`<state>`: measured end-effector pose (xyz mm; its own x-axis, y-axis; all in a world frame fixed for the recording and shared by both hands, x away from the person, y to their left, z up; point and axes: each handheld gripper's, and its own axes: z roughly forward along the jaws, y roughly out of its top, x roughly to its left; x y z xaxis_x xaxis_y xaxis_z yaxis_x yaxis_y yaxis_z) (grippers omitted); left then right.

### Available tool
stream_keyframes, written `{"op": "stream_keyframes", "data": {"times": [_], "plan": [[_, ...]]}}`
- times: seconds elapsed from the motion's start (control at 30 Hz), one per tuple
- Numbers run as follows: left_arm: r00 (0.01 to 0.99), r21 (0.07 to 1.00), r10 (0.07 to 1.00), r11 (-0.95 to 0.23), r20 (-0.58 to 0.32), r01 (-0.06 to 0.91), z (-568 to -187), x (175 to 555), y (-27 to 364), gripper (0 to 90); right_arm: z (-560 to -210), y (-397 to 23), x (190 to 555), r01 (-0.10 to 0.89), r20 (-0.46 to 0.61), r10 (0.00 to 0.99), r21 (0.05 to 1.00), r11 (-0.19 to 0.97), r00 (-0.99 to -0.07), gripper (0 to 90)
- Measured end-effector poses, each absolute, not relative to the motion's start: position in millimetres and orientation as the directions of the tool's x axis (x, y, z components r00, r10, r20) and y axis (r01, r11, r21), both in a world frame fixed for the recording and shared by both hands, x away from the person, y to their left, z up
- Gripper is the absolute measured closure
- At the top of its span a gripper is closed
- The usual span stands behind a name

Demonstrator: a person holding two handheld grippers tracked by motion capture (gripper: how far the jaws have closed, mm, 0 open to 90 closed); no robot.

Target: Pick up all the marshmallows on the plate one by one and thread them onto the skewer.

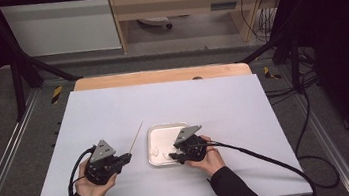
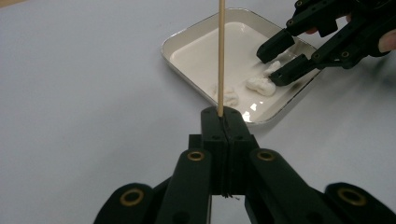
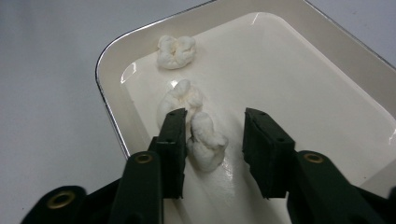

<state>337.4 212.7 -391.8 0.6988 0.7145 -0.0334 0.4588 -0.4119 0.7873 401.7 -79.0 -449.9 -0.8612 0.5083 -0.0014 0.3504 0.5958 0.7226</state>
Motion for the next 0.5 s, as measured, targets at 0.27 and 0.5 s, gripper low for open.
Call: {"op": "stream_keyframes", "data": {"times": [0.27,0.5], "plan": [[0.704,0.796,0.71,-0.407,-0.033,0.448,-392,336,211,89.1,-448,-82,403,0.353,0.019,0.493,0.723,0.594,-0.87,74.5],[0.722,0.803,0.691,-0.412,-0.034,0.431,-395,333,202,89.1,-414,-94,396,0.305,0.01,0.491,0.794,0.525,-0.871,75.9]]}}
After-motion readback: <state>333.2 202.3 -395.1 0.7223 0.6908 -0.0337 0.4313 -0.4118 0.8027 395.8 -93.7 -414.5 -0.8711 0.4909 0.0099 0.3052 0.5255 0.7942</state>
